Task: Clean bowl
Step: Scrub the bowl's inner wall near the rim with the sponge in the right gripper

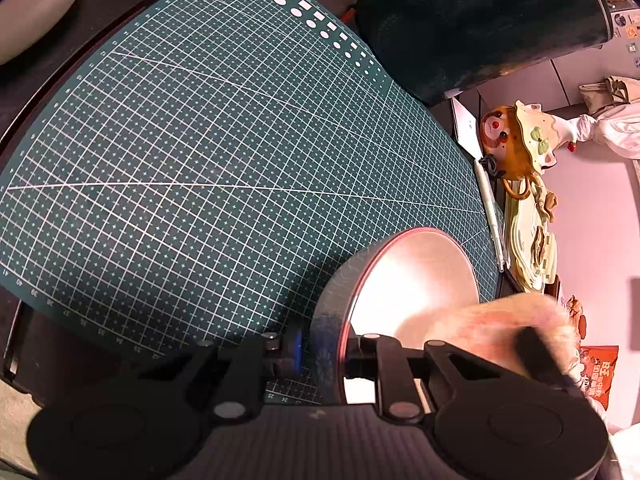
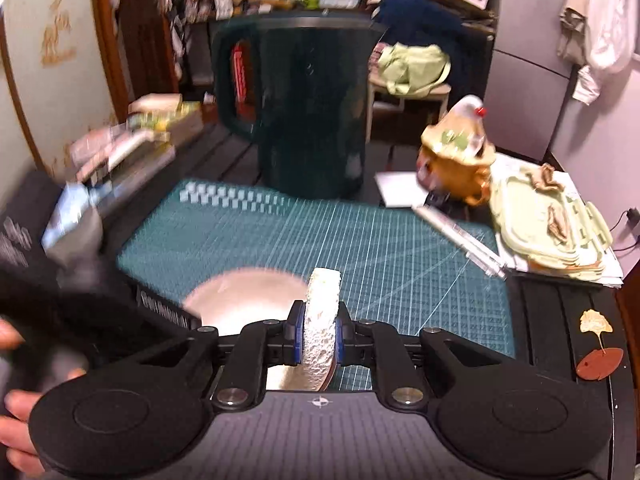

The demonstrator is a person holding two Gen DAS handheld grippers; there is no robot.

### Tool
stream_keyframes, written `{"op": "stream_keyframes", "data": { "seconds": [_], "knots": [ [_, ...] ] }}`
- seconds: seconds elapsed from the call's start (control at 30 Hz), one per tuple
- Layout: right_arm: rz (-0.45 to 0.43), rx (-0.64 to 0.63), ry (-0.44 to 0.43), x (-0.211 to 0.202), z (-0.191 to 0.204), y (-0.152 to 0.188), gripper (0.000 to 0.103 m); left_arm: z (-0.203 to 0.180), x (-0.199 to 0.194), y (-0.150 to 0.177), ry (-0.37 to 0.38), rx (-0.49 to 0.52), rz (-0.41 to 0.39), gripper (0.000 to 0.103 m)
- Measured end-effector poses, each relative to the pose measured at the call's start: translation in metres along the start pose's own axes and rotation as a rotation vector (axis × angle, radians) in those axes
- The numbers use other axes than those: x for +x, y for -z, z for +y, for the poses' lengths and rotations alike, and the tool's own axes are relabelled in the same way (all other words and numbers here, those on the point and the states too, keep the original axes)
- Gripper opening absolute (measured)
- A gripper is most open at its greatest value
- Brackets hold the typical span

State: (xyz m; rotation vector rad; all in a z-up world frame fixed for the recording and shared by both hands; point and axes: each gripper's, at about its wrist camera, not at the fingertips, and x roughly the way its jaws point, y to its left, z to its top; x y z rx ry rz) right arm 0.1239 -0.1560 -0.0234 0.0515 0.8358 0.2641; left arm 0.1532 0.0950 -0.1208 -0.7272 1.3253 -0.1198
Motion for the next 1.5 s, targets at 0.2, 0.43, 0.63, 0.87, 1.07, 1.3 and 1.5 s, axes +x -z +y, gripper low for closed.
{"op": "stream_keyframes", "data": {
  "seconds": [0.2,0.43,0.63,0.87,1.07,1.3,1.5],
  "knots": [
    [0.007,0.101,-0.099,-0.006,-0.013,-0.006,0.013,-0.002,0.001,0.000,-0.002,0.001,0.000,0.018],
    [0.039,-0.056,0.018,0.016,0.016,0.009,0.013,-0.006,-0.002,0.000,-0.002,0.002,0.002,0.018],
    [-0.049,-0.068,0.073,-0.006,0.011,0.000,0.013,-0.008,-0.002,0.000,-0.005,0.006,0.000,0.018],
    [0.000,0.093,-0.110,-0.007,-0.003,-0.003,0.013,0.001,-0.001,-0.001,-0.002,0.003,-0.001,0.018],
    [0.059,-0.013,-0.008,0.018,0.014,0.010,0.013,-0.006,-0.001,0.000,-0.001,-0.002,0.002,0.018],
    [-0.021,0.020,-0.024,-0.006,0.004,-0.002,0.013,-0.007,0.000,0.000,-0.005,0.004,-0.002,0.018],
    [-0.023,0.070,-0.090,-0.011,0.000,-0.006,0.013,-0.005,0.000,0.001,-0.005,0.004,-0.001,0.018]
  ]
}}
